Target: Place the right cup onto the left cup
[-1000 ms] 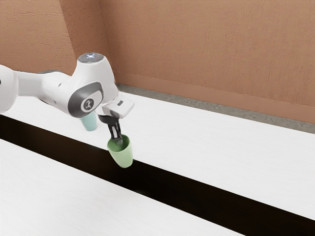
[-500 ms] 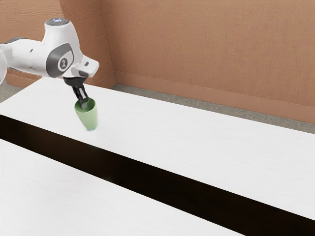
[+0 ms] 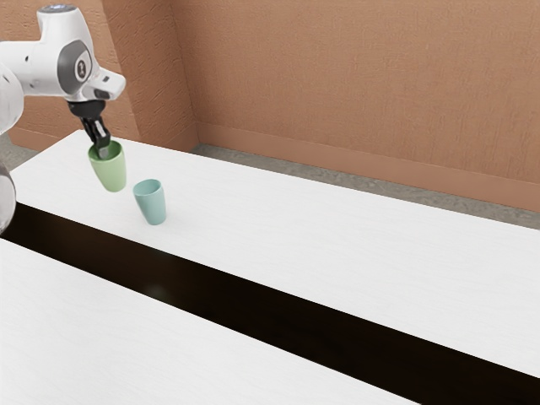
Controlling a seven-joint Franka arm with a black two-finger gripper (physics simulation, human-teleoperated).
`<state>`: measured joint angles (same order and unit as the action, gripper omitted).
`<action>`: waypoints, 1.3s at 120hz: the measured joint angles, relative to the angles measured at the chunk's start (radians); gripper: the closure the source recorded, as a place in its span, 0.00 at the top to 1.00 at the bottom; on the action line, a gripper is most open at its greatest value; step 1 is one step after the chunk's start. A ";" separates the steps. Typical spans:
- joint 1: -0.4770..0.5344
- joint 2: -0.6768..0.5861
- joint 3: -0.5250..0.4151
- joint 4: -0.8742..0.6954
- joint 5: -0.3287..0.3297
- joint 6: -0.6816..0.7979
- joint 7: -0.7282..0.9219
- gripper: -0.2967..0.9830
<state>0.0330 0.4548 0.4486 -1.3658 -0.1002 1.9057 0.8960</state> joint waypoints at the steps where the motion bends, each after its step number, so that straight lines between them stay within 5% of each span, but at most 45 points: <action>1: 0.002 0.005 0.002 0.007 -0.002 -0.003 0.005 0.15; 54: 0.004 0.225 0.019 0.252 -0.058 0.019 0.248 0.15; 156: 0.008 0.333 0.014 0.268 -0.152 0.175 0.547 0.17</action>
<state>0.0407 0.7876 0.4624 -1.0979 -0.2527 2.0812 1.4425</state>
